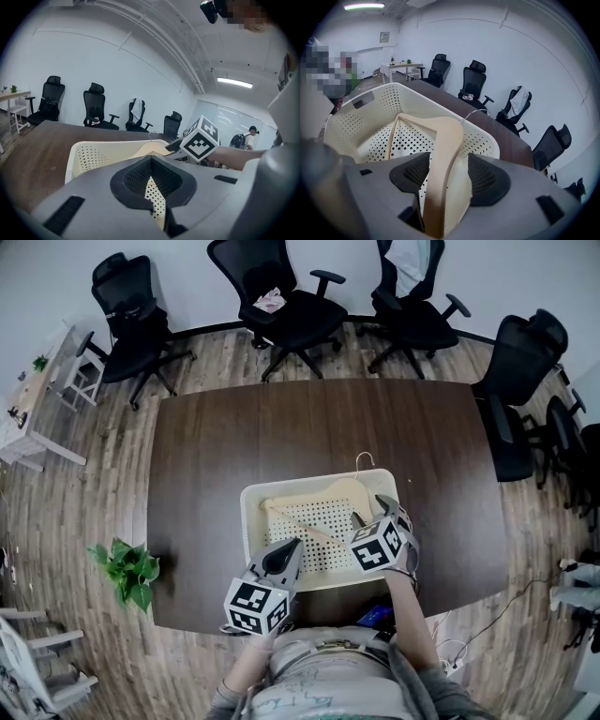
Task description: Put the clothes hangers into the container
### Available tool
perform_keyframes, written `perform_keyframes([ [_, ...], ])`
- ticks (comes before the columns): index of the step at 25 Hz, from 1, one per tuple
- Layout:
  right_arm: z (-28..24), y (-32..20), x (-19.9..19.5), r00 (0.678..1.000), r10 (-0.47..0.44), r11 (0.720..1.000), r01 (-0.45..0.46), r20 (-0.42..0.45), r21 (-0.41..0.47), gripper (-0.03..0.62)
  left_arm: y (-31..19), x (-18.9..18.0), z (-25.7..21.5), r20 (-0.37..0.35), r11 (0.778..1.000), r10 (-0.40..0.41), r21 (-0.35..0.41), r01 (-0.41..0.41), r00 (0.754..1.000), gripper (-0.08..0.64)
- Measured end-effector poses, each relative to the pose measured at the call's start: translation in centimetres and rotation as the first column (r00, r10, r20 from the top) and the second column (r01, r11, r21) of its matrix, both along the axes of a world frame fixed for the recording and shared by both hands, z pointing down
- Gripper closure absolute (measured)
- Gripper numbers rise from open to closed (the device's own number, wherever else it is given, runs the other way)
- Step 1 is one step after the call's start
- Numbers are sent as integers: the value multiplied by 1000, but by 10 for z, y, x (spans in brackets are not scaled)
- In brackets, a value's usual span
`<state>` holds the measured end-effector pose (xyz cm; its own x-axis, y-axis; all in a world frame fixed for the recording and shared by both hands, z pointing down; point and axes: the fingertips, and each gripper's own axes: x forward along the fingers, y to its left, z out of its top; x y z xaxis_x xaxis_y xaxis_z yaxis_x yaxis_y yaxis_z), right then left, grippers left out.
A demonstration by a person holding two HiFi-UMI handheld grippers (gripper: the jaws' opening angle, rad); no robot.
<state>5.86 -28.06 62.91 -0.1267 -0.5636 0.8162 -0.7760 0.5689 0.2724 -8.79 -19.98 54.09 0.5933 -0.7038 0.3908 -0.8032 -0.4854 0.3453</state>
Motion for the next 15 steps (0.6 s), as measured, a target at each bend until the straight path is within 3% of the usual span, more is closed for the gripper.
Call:
perform_keyframes([
  [15, -10, 1, 1, 995, -10, 1000, 8, 100, 18, 331, 24, 24, 5, 26, 1000, 14, -27, -13, 1000, 549],
])
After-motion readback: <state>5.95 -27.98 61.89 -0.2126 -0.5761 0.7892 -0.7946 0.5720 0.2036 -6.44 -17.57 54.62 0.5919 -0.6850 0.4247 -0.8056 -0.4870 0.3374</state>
